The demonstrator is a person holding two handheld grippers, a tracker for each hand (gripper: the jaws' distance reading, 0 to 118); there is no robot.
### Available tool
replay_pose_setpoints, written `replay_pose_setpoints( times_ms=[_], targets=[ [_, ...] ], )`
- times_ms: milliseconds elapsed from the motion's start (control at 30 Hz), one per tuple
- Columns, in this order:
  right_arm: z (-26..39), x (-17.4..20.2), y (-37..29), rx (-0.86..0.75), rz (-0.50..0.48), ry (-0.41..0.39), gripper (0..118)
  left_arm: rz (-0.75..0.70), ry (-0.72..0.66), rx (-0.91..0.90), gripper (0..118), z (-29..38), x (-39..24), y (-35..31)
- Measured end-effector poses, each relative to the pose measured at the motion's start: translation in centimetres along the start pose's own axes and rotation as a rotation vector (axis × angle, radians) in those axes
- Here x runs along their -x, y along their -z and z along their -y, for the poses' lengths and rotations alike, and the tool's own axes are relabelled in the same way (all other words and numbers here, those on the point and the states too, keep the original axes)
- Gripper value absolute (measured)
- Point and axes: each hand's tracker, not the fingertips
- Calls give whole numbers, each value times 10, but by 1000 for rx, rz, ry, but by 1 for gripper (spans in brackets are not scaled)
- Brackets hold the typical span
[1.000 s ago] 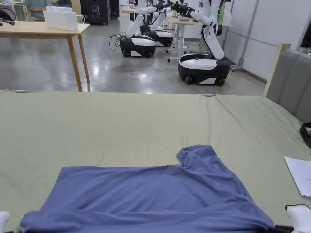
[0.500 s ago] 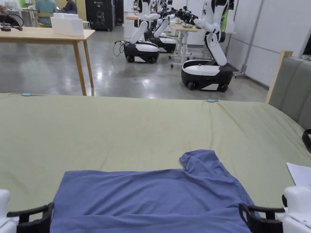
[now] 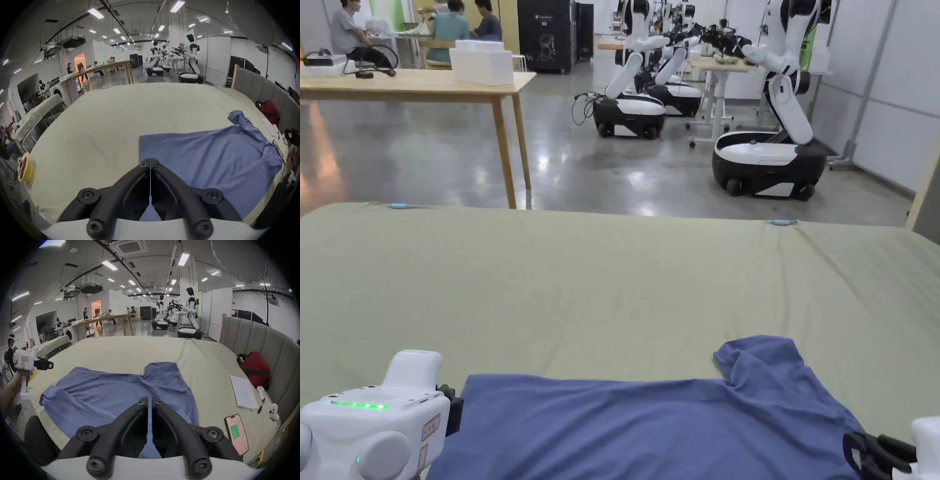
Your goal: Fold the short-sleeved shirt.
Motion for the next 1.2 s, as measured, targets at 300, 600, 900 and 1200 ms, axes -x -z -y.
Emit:
replay_pose_setpoints(
  times_ms=[300,600,900,1200],
  targets=[
    [-14,-42,51,94,72,39,6,-107,1,179,113,-50,-6,136],
    [-44,-104,181,304,120,73,89,-22,131,201,2,-55,-32,130],
    [-45,-99,289,587,173,53,100,-11,123,90,2,-57,-31,116],
    [-65,-85,238,476,118,97,1,2,66,91,2,-53,-29,94]
  ],
)
